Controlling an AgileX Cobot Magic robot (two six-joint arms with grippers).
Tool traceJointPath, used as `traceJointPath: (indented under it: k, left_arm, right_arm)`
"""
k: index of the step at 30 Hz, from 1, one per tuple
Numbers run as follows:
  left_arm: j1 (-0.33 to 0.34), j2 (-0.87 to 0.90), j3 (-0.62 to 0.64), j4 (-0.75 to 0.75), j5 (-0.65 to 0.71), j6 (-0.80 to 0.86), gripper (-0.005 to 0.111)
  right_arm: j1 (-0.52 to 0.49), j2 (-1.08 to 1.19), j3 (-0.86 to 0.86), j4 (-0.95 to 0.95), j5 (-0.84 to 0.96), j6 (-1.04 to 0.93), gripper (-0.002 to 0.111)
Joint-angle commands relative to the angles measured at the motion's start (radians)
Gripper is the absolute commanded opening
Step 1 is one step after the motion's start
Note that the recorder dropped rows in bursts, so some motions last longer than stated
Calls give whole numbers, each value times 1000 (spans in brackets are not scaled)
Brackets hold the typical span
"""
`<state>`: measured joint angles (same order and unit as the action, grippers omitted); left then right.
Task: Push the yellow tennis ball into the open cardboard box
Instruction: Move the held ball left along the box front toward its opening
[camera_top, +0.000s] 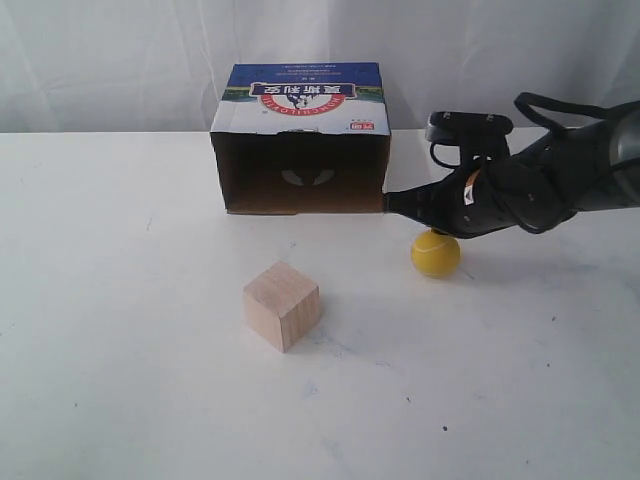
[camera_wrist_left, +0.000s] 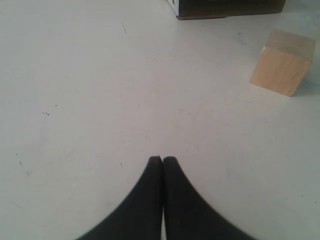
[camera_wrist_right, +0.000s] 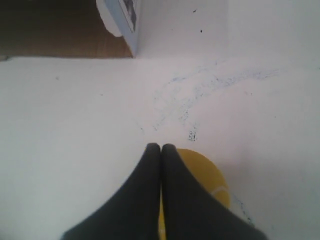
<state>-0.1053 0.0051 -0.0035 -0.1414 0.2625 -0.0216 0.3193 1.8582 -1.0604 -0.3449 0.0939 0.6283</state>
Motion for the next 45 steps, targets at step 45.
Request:
traceJointPath:
  k: [45]
  left_arm:
    - [-8,-5,3,-15,-1,-4,0]
  right_arm:
    - [-82,-28,-92,37,-6,-118,0]
